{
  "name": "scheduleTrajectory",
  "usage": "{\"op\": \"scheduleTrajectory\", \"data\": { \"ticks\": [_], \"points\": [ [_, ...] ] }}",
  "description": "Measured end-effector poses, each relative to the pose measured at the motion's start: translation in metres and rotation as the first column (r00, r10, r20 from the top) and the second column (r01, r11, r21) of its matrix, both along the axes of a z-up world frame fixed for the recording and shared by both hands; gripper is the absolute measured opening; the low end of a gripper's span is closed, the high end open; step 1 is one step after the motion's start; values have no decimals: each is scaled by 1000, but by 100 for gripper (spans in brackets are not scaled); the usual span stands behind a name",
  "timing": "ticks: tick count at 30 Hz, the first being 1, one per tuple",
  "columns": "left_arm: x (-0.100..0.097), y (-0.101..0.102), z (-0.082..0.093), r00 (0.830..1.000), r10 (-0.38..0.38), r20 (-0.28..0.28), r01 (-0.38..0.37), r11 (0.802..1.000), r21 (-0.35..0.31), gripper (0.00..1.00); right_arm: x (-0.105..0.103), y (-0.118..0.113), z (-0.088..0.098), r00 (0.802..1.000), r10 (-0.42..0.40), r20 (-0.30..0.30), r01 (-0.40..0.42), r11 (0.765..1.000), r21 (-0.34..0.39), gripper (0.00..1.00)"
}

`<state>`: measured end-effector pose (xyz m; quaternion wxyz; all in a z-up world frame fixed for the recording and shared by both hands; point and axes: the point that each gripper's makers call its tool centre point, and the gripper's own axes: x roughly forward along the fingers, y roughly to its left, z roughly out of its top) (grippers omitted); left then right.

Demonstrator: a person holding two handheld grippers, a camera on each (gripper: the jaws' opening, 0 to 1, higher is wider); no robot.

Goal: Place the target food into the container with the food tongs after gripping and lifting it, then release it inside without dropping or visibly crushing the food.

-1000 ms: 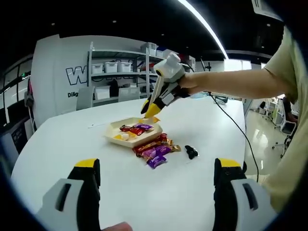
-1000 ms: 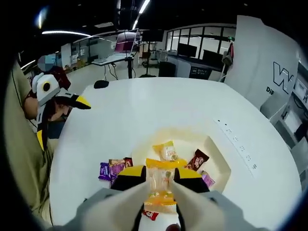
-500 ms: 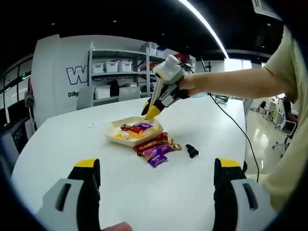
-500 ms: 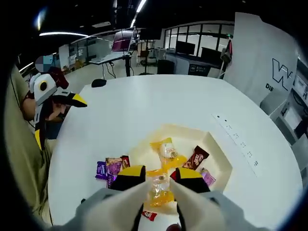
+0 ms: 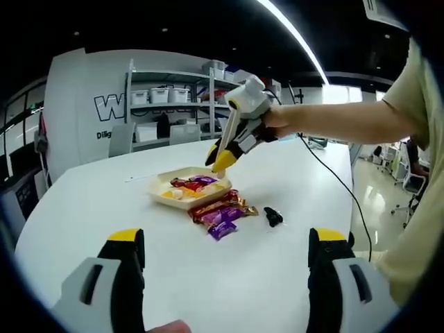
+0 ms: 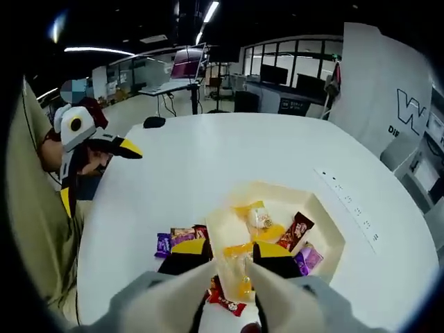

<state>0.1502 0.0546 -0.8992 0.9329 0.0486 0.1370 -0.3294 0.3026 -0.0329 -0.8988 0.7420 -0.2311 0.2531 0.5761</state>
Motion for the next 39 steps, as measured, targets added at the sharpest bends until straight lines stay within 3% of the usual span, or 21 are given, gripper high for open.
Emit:
{"op": "scheduleTrajectory", "data": {
  "ticks": [12,26,39],
  "points": [
    [-2,-4,-2,1000,-5,-2,5,1000,1,95,-29,4,2,999,50,5,-50,998,23,20],
    [-7,-9,-3,1000,-18,2,18,1000,3,95,-75,32,0,988,155,11,-156,987,43,21],
    [-9,-7,-4,1000,-13,2,13,1000,2,95,-92,45,-13,977,214,10,-214,976,23,21]
  ]
}}
